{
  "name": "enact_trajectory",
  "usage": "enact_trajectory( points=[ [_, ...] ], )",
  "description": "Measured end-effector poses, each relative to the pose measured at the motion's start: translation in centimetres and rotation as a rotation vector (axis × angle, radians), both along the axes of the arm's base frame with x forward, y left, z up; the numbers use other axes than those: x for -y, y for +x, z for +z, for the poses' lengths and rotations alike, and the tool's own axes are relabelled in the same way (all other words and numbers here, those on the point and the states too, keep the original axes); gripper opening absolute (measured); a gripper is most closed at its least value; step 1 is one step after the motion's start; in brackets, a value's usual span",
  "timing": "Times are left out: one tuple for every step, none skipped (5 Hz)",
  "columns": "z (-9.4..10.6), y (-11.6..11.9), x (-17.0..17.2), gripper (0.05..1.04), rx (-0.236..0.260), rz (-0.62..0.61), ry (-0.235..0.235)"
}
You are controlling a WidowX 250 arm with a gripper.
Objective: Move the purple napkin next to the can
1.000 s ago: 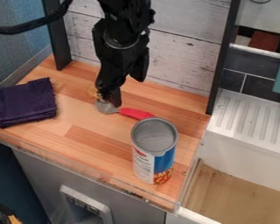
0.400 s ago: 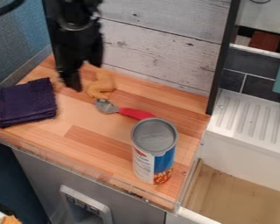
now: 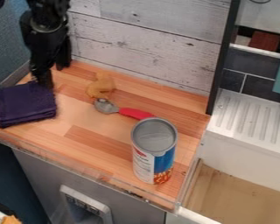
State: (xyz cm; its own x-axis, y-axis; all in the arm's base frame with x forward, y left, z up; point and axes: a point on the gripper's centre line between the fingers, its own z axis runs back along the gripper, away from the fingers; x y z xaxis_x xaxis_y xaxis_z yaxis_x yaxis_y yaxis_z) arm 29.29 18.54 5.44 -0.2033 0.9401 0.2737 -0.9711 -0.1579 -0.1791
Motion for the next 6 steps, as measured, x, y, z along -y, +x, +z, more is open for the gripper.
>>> enact_trajectory(
  points=[
    [-1.4, 0.1, -2.9, 1.001, -0.032, 0.073, -0.009],
    [-3.7, 0.2, -5.2, 1.001, -0.063, 0.123, 0.004],
    [-5.8, -0.4, -6.9, 1.001, -0.084, 0.156, -0.011],
    [-7.3, -1.3, -7.7, 1.001, -0.110, 0.162, -0.023],
    [-7.6, -1.1, -7.3, 1.001, -0.104, 0.156, -0.056],
    [-8.1, -1.6, -6.5, 1.001, -0.099, 0.137, -0.086]
  ],
)
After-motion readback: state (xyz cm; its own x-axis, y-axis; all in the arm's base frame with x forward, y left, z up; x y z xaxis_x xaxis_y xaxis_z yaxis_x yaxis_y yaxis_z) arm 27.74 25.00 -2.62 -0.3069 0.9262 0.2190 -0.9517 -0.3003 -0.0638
